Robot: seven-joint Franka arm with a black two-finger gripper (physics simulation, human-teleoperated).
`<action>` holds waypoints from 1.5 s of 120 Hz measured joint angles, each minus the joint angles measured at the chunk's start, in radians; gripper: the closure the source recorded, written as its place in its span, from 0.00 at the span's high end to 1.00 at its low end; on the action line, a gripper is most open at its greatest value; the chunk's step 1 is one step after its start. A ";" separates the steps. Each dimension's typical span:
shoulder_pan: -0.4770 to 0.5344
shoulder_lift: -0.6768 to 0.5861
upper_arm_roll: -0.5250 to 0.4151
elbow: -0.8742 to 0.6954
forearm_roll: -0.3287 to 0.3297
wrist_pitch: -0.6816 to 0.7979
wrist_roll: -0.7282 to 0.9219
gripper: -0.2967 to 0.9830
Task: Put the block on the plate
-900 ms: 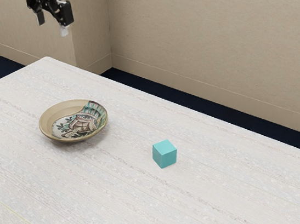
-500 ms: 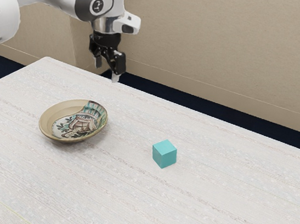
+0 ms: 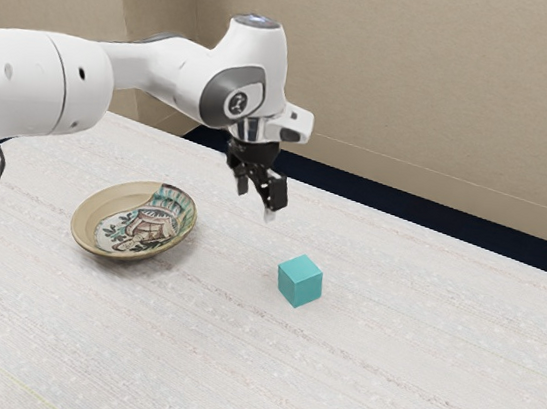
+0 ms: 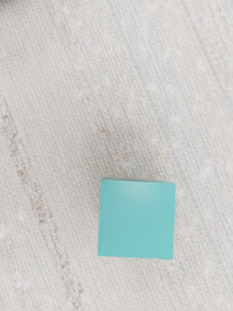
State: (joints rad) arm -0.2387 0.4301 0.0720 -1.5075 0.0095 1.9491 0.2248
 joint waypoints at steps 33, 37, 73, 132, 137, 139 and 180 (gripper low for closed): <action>-0.048 0.013 0.009 -0.065 -0.052 0.084 -0.028 0.77; -0.049 0.016 0.009 -0.067 -0.056 0.092 -0.031 0.77; -0.048 0.126 0.007 -0.021 -0.068 0.146 -0.048 0.77; -0.052 0.253 -0.002 0.092 -0.075 0.167 -0.047 0.77; -0.050 0.266 -0.002 0.103 -0.075 0.167 -0.046 0.77; -0.049 0.271 -0.003 0.107 -0.075 0.167 -0.046 0.77; -0.045 0.335 -0.011 0.146 -0.076 0.174 -0.036 0.76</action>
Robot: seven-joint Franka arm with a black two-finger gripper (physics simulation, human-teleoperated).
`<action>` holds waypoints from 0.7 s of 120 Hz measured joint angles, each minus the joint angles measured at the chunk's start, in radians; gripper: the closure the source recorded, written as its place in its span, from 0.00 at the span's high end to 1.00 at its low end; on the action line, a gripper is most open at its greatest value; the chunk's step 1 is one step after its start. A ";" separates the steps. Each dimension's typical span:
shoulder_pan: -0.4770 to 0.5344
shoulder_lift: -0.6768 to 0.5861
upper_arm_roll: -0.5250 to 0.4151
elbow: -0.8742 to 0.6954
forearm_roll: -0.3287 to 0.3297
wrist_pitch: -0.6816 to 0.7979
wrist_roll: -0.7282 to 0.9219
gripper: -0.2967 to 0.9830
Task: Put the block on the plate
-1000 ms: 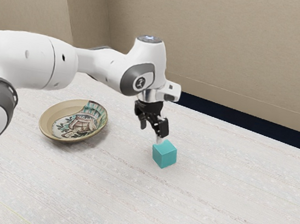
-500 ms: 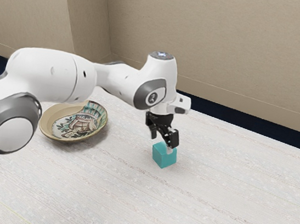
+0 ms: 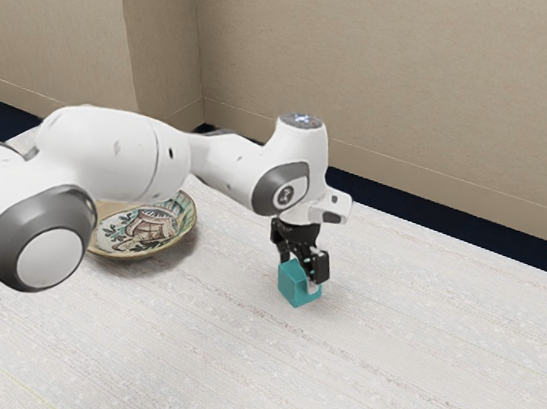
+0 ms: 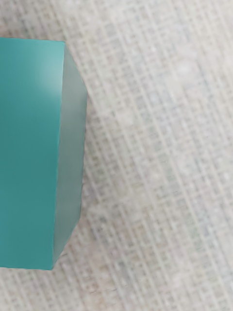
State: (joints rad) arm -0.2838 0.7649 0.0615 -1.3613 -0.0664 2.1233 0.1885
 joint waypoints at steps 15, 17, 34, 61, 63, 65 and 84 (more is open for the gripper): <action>0.000 0.009 0.000 0.000 -0.001 0.004 0.003 0.70; 0.000 0.009 0.000 0.001 -0.001 0.004 0.003 0.69; 0.001 0.011 0.000 0.000 -0.001 0.007 0.005 0.62; 0.000 0.011 0.000 0.000 0.001 0.008 0.007 0.57; 0.000 0.011 0.000 0.000 0.001 0.008 0.007 0.57; 0.000 0.011 0.000 0.000 0.001 0.009 0.007 0.56; -0.001 -0.001 0.001 -0.010 0.002 0.009 0.007 0.55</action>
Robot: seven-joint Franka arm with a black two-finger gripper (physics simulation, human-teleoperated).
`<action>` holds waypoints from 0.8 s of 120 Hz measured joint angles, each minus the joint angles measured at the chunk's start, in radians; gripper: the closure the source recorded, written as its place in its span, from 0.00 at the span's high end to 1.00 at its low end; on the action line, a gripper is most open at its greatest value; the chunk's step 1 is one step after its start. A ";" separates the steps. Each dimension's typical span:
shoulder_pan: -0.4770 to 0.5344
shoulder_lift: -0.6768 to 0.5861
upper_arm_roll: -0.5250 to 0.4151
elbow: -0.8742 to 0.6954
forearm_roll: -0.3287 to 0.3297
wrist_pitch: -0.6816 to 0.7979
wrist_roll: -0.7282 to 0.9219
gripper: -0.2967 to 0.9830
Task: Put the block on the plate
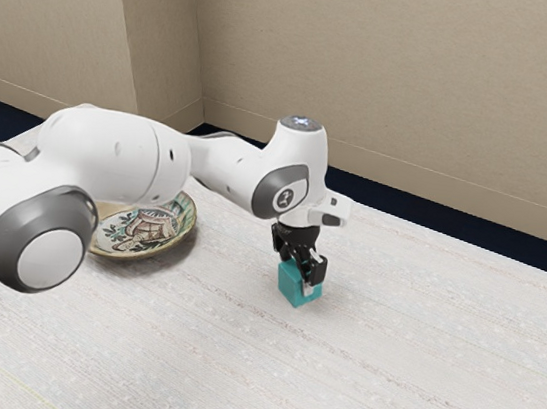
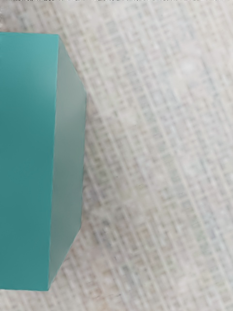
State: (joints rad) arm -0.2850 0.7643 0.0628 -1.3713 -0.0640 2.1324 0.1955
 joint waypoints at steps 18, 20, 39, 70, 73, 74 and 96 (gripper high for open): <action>-0.002 -0.038 0.001 -0.010 0.006 -0.001 -0.001 0.54; -0.002 -0.044 0.001 -0.011 0.007 -0.001 -0.001 0.54; 0.013 -0.118 0.001 -0.051 0.014 -0.005 -0.002 0.54; 0.103 -0.192 0.001 -0.073 0.055 -0.024 -0.002 0.54; 0.115 -0.196 0.000 -0.074 0.060 -0.027 -0.002 0.54; 0.119 -0.197 0.000 -0.074 0.061 -0.028 -0.002 0.54; 0.256 -0.225 -0.070 -0.094 0.110 -0.046 -0.002 0.54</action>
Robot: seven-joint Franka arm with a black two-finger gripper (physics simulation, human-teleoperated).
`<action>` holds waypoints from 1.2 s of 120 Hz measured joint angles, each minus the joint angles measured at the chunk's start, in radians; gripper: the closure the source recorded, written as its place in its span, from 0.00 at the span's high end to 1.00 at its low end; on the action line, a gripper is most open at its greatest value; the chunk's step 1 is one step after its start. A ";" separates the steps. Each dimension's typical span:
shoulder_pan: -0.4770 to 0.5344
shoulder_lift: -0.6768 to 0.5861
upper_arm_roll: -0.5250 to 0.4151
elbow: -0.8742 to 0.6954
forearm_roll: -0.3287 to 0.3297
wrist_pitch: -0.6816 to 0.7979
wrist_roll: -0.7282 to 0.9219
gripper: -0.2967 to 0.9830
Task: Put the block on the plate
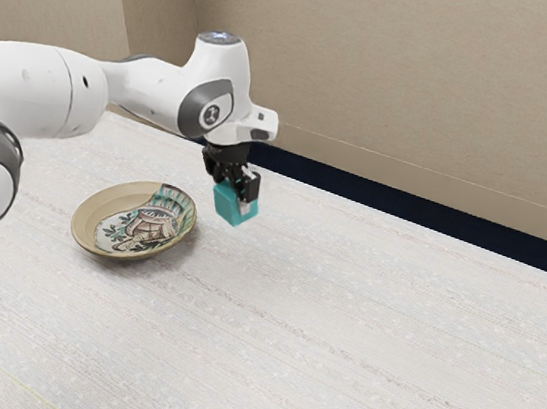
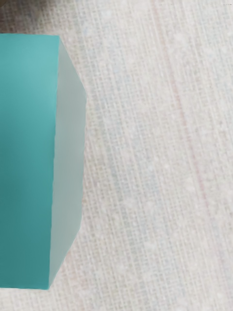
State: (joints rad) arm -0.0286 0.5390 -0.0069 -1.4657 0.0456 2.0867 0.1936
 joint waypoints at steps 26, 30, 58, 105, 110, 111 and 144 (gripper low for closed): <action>0.071 -0.005 -0.014 0.000 0.026 -0.016 0.002 0.54; 0.081 -0.007 -0.014 -0.001 0.027 -0.018 0.002 0.54; 0.157 -0.012 -0.015 -0.006 0.035 -0.030 0.005 0.54; 0.371 -0.017 -0.140 -0.055 0.105 -0.036 0.007 0.54; 0.388 -0.017 -0.150 -0.060 0.110 -0.037 0.007 0.54; 0.393 -0.016 -0.154 -0.061 0.111 -0.037 0.007 0.54; 0.558 0.017 -0.303 -0.079 0.170 -0.037 0.005 0.54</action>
State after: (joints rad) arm 0.5290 0.5564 -0.3102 -1.5442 0.2155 2.0500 0.1985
